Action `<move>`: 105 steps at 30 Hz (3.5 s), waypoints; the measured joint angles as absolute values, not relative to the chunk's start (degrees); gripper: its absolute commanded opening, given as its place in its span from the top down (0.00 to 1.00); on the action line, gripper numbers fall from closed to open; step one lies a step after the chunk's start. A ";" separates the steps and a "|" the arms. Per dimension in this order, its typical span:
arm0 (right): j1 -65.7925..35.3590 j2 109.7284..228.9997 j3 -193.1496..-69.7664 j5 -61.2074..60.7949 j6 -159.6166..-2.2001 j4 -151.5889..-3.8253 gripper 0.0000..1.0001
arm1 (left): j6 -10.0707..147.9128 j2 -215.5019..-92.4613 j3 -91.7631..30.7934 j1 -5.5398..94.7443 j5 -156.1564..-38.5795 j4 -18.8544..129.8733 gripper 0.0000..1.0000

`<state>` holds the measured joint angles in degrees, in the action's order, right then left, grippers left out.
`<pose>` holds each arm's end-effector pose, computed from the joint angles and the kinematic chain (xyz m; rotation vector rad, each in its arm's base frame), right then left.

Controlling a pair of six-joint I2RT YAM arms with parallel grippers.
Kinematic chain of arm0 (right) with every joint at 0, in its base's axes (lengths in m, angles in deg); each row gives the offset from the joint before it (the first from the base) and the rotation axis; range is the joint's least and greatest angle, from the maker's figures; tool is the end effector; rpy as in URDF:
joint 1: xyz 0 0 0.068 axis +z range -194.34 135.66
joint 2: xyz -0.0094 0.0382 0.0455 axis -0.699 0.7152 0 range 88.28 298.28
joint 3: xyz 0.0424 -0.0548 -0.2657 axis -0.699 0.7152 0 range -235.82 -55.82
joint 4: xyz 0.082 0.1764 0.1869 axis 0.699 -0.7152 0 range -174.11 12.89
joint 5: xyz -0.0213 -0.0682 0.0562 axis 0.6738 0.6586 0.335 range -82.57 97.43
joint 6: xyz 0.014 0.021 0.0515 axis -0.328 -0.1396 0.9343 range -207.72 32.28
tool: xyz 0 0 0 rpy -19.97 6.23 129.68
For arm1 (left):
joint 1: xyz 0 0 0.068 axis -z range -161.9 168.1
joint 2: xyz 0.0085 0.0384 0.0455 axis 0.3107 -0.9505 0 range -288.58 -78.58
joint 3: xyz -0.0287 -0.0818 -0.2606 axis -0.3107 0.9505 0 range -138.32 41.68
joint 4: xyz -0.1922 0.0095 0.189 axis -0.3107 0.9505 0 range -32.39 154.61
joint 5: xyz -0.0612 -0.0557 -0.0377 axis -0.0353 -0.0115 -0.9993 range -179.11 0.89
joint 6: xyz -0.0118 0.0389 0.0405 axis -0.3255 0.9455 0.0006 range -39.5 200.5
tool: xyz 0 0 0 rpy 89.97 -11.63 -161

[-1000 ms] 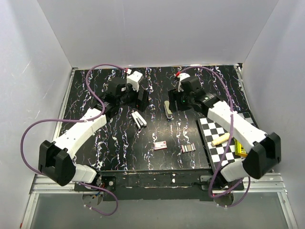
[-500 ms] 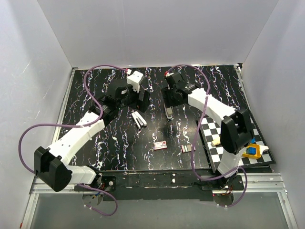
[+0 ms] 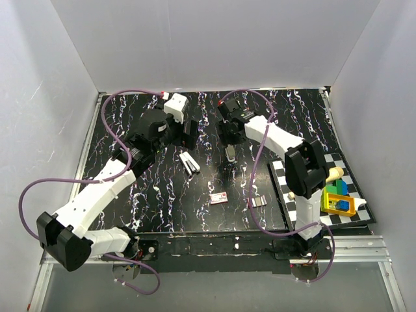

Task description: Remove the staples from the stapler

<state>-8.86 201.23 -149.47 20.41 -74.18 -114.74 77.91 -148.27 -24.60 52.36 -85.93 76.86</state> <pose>0.3676 0.2509 0.2358 -0.3970 2.4957 0.0497 0.2413 -0.1618 0.3635 0.5060 1.9180 -0.3655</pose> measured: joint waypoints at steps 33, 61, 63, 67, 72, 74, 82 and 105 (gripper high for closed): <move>-8.86 210.67 -155.87 19.16 -74.27 -118.04 0.68 | 77.50 -145.75 -24.60 52.82 -84.94 76.49 0.02; -8.05 198.45 -155.70 8.41 -95.56 -120.92 0.82 | 80.34 -141.25 -24.58 53.22 -91.65 76.46 0.02; -6.91 198.45 -155.28 7.31 -99.08 -121.01 0.81 | 81.06 -140.18 -24.58 53.22 -94.65 76.46 0.02; -3.00 198.45 -154.58 3.97 -106.42 -121.14 0.81 | 82.89 -138.04 -24.58 53.22 -101.31 76.49 0.02; 1.59 198.37 -154.58 -2.11 -113.72 -123.04 0.80 | 85.65 -134.56 -24.53 53.22 -108.26 76.97 0.02; 2.81 198.37 -154.61 -4.14 -116.69 -124.05 0.80 | 86.96 -132.46 -24.49 53.22 -110.97 77.40 0.02; 6.33 198.74 -157.75 -10.06 -128.58 -128.90 0.78 | 88.16 -126.19 -24.49 53.22 -117.93 81.16 0.02; 14.55 210.96 -162.28 -10.54 -133.41 -128.11 0.78 | 82.78 -118.65 -23.37 53.22 -133.86 87.24 0.02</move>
